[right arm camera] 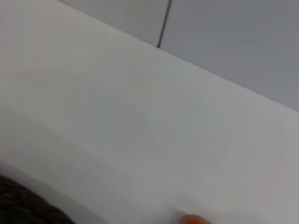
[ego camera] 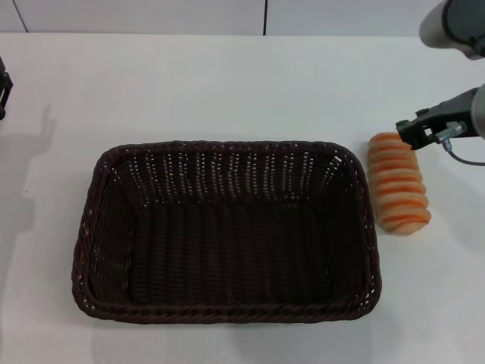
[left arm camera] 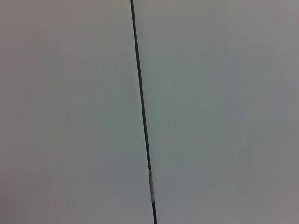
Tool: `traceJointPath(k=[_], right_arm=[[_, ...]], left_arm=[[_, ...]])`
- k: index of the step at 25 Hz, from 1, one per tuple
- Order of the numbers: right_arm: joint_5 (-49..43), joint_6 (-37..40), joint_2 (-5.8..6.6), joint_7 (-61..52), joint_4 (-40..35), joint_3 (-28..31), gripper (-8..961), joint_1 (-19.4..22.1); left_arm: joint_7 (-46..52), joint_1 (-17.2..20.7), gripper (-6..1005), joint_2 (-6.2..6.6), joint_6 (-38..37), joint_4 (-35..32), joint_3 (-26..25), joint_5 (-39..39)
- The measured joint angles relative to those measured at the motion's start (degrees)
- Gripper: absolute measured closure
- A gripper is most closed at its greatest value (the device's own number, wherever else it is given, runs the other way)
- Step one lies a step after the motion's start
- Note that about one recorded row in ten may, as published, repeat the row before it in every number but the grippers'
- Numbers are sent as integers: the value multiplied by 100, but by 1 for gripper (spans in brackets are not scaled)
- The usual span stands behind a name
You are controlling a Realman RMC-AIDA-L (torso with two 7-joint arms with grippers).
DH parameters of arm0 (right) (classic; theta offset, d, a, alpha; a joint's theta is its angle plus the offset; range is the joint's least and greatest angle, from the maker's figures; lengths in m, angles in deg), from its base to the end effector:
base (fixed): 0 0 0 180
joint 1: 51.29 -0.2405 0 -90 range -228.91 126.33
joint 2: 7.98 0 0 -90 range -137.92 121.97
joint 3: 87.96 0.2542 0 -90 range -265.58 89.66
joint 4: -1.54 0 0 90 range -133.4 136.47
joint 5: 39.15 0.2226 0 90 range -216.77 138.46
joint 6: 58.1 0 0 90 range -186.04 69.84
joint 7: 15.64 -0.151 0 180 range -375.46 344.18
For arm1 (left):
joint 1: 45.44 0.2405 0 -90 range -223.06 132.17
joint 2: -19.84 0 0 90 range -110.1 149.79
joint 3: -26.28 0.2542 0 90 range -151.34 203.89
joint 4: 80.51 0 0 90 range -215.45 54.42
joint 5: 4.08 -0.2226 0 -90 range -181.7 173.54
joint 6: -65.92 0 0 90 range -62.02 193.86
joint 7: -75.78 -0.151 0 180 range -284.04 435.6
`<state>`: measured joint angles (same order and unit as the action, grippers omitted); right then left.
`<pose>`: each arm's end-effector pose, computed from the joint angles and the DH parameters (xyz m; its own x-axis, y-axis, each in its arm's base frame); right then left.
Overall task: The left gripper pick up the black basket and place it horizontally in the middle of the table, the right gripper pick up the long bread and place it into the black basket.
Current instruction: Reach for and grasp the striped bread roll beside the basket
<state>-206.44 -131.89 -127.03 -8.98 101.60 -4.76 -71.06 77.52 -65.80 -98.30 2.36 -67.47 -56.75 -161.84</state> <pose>0.1612 0.3550 0.0147 0.7444 -0.6622 -0.0853 -0.4837 -0.4468 -0.7526 -0.3658 0.3407 0.0255 0.7926 -0.0695 0.6057 0.6092 0.0514 -0.7913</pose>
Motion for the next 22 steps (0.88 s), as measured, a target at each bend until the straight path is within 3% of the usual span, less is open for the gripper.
traceJointPath(k=[6,11,22], right_arm=[[-2,36,1,-115,-546,164,603,-96],[-1,99,-10,-115,-992,-166,410,-242],[0,187,-14,-121,-1326,-276,160,-327]], left_arm=[[8,6,281,2,4,-19,21,-1],[8,7,281,3,3,-21,61,0],[-6,6,282,8,2,8,147,-44]])
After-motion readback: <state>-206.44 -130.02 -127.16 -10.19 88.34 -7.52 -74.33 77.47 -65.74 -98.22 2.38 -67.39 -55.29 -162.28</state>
